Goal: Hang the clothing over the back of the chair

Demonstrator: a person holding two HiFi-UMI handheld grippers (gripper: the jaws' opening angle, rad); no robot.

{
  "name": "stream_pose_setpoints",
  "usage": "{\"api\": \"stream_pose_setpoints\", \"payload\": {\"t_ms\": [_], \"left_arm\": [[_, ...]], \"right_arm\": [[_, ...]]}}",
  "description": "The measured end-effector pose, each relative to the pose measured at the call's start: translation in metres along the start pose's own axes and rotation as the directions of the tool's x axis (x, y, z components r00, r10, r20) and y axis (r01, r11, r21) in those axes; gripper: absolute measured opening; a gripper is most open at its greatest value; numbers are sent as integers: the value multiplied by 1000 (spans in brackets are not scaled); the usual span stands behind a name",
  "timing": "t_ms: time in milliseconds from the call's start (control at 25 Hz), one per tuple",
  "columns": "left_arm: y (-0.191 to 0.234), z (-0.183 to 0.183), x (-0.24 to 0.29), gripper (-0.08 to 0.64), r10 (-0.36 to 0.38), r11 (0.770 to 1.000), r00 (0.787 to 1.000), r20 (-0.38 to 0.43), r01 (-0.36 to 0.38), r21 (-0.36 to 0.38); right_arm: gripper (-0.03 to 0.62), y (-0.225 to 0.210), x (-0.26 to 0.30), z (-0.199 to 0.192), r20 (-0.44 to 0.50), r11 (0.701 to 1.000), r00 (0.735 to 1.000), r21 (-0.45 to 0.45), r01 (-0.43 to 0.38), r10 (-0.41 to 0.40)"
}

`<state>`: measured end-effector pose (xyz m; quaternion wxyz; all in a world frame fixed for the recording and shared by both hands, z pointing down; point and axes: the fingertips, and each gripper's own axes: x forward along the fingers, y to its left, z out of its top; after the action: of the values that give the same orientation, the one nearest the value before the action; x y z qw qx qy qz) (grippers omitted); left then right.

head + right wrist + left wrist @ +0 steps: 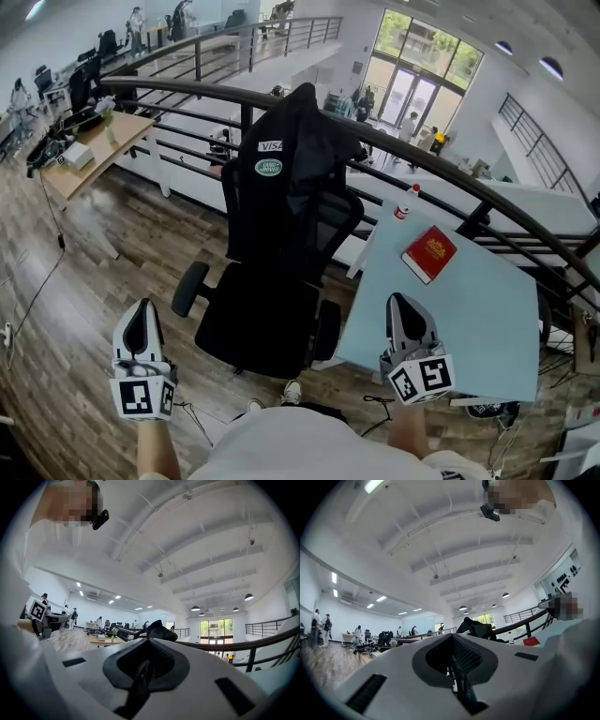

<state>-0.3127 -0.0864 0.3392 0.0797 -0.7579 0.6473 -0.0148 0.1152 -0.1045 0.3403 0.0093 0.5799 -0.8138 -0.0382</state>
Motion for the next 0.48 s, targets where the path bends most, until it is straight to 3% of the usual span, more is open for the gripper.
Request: {"api": "stream_pose_setpoints", "payload": {"t_ms": [320,480], "left_arm": [[-3,-8,-21,21,70,996,998,-5,-70,-60],[-8,-15,-22,21,92,993,996,-10,-92,-77]], "right_arm": [[18,-8,1,-11,-29,1000,999,-7,24,-24],[18,2,9,-12,-28,1000,999,12,-23,23]]}}
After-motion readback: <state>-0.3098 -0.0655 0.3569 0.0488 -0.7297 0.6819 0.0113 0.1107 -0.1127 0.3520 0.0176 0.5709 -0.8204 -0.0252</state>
